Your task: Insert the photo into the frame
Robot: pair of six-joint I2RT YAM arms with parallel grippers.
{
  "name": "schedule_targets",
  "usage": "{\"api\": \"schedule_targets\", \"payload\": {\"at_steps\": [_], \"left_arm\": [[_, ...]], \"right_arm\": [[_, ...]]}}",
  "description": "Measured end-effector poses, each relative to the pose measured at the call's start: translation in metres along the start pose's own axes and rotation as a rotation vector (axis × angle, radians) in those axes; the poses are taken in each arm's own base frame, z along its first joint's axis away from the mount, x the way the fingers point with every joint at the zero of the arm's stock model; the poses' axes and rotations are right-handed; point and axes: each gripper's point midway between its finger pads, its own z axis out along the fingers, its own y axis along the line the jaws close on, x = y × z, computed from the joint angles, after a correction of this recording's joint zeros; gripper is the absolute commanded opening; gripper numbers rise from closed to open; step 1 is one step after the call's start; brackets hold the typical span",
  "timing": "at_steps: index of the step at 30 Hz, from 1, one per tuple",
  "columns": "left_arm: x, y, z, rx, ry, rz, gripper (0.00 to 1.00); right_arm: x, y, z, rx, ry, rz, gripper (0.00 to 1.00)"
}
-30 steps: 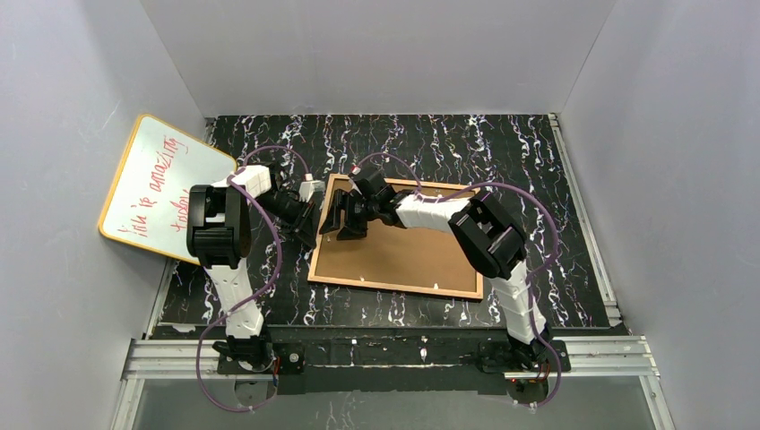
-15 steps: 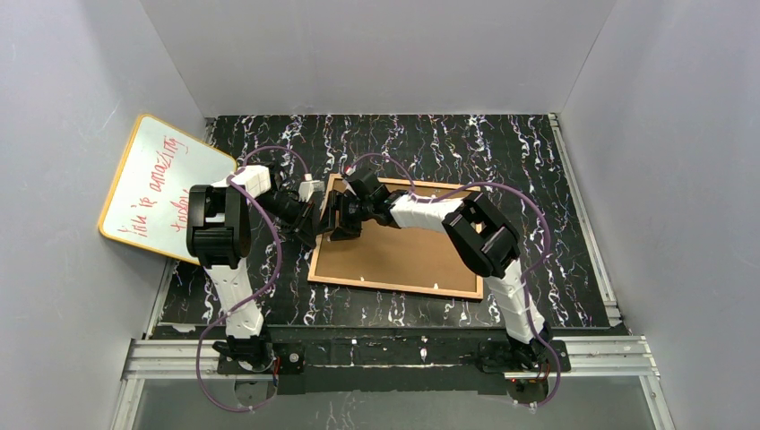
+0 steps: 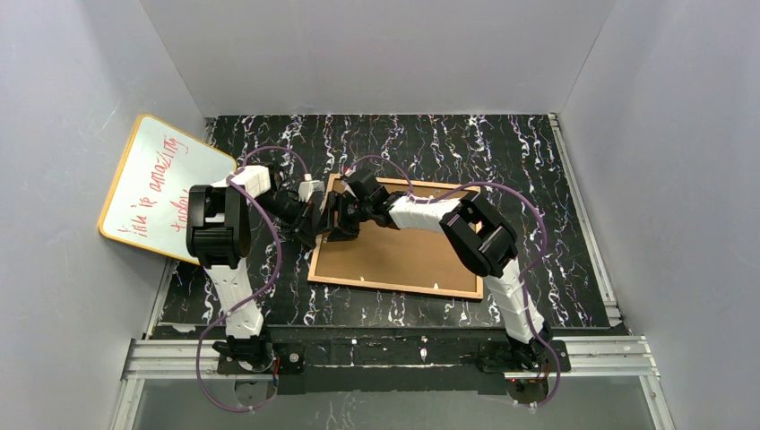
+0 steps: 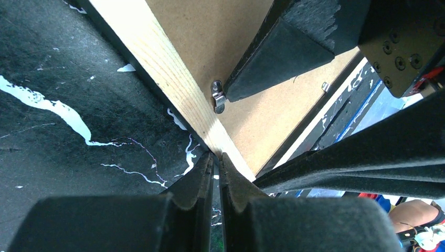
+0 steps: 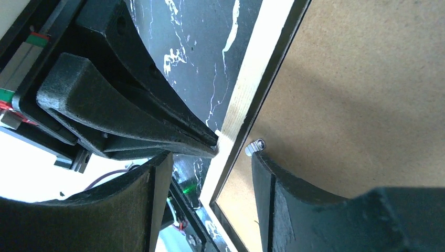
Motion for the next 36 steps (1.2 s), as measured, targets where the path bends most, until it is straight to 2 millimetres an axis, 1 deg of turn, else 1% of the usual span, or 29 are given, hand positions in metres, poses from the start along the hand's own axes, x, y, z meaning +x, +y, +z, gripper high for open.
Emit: {"api": "schedule_targets", "payload": {"at_steps": [11,16,28,32,36], "left_arm": [[0.0,0.0,0.0,-0.001,0.0,-0.003,0.02],[0.0,0.0,0.0,0.0,0.0,-0.003,0.02],[0.0,0.0,0.0,0.001,-0.002,-0.005,0.02],[0.0,0.0,0.0,0.001,-0.002,-0.005,0.02],[0.0,-0.001,-0.002,0.002,0.001,-0.001,0.03]], "right_arm": [[-0.002,0.001,0.001,0.002,-0.012,0.016,0.65],[-0.007,0.001,0.003,0.009,-0.035,0.019,0.65],[-0.008,0.002,0.005,0.014,-0.046,0.036,0.64],[-0.008,0.002,0.005,0.012,-0.047,0.039,0.65],[-0.012,0.002,0.003,0.006,-0.047,0.039,0.67]]}}
